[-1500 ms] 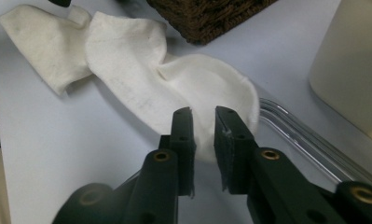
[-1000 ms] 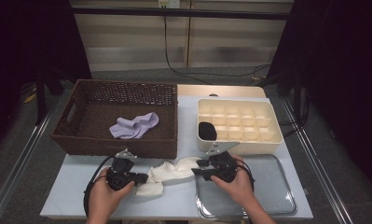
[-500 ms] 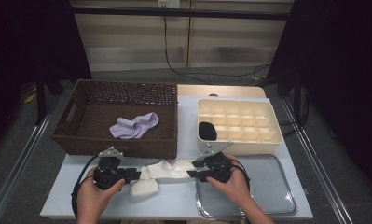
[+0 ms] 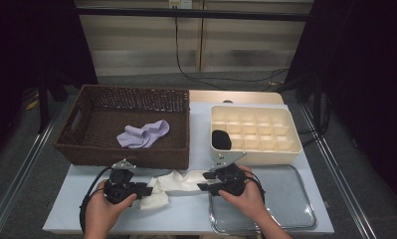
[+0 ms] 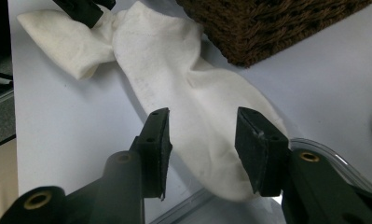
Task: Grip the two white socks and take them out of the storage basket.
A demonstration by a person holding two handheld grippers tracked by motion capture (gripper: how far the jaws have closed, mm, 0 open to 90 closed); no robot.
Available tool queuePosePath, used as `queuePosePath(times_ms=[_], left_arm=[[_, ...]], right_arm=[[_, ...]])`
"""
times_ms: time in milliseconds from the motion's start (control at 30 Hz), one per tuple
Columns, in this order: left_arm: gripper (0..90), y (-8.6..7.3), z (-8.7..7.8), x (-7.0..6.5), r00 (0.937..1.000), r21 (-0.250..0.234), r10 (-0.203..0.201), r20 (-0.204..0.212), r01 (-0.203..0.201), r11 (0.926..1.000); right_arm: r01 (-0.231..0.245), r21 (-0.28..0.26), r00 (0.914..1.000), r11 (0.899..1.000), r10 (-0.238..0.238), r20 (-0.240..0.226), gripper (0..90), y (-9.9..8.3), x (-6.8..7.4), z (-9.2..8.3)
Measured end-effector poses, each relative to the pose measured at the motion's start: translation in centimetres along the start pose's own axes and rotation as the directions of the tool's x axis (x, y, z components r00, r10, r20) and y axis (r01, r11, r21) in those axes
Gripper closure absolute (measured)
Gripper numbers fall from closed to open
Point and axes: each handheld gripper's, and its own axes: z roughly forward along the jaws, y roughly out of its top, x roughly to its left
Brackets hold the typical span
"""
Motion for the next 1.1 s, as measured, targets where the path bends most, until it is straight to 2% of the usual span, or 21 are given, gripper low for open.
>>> queuePosePath(times_ms=[100, 167, 200, 267, 433, 600, 867, 1100], left_arm=[[64.1, -0.1, 0.5, -0.1, 1.0, 0.016, 0.001, 0.004, -0.001, 0.9999], [66.8, -0.2, 0.8, -0.1, 1.0, 0.02, 0.003, -0.003, -0.003, 0.9998], [72.3, -0.3, 0.8, -0.1, 0.9997, 0.025, 0.023, -0.012, -0.023, 0.9994], [77.4, -0.2, 0.8, -0.1, 0.9996, 0.03, 0.025, -0.015, -0.024, 0.9992], [85.8, -0.2, 0.4, 0.0, 0.9999, 0.027, 0.009, -0.012, -0.008, 0.9996], [86.4, -0.1, -0.5, 0.0, 0.9996, 0.023, -0.027, 0.001, 0.027, 0.9994], [86.5, 0.1, -2.9, 0.2, 0.999, -0.019, -0.044, 0.003, 0.044, 0.9988], [86.5, 1.0, -4.0, -1.0, 0.9995, -0.058, -0.006, 0.031, 0.008, 0.9983]], right_arm=[[0.001, 0.006, 1.0, 1.0, -0.001, 0.001, 54.9, -0.1, 0.0, 0.2], [0.0, 0.007, 1.0, 1.0, 0.0, -0.001, 54.7, 0.0, 0.0, 0.2], [-0.001, 0.007, 1.0, 1.0, 0.001, 0.001, 54.6, 0.0, 0.0, 0.2], [0.001, 0.005, 1.0, 1.0, -0.001, 0.001, 54.5, -0.1, -0.1, 0.2], [-0.004, 0.004, 1.0, 1.0, 0.004, 0.001, 54.4, -0.2, -0.2, 0.2], [0.003, 0.012, 1.0, 1.0, -0.003, -0.004, 54.1, -0.2, -0.2, 0.5], [0.015, 0.041, 0.9998, 0.999, -0.014, -0.013, 53.8, -0.4, 0.1, 1.0], [0.028, 0.042, 0.9995, 0.999, -0.027, -0.018, 53.3, -0.4, 0.3, 1.2]])
